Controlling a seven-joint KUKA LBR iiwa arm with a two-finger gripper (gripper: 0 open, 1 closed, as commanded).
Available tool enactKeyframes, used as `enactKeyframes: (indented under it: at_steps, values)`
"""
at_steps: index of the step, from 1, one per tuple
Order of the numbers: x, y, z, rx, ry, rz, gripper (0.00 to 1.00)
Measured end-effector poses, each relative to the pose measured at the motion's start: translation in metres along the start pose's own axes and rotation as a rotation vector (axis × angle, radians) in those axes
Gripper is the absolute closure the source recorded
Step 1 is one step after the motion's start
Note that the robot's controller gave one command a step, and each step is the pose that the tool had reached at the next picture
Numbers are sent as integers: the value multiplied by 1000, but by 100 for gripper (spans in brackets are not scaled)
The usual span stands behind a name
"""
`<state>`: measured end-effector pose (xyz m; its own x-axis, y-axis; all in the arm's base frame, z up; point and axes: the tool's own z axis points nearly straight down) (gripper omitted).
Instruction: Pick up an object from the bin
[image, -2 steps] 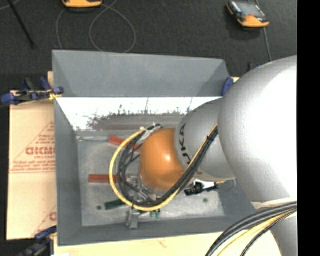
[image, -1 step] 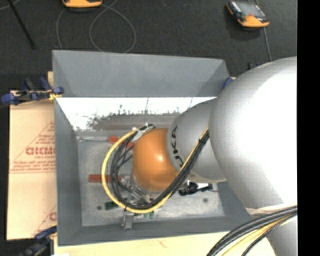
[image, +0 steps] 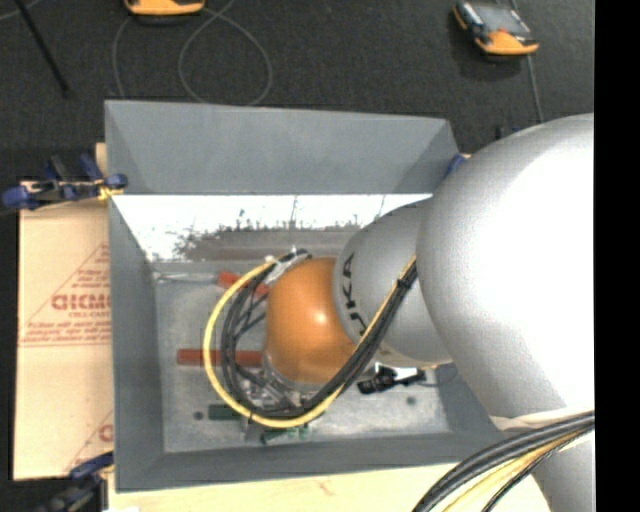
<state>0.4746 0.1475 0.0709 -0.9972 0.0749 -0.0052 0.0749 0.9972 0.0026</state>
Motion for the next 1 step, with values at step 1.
enactKeyframes:
  at_steps: [1]
  values:
    - [-1,-1,-8,1,2,4,100]
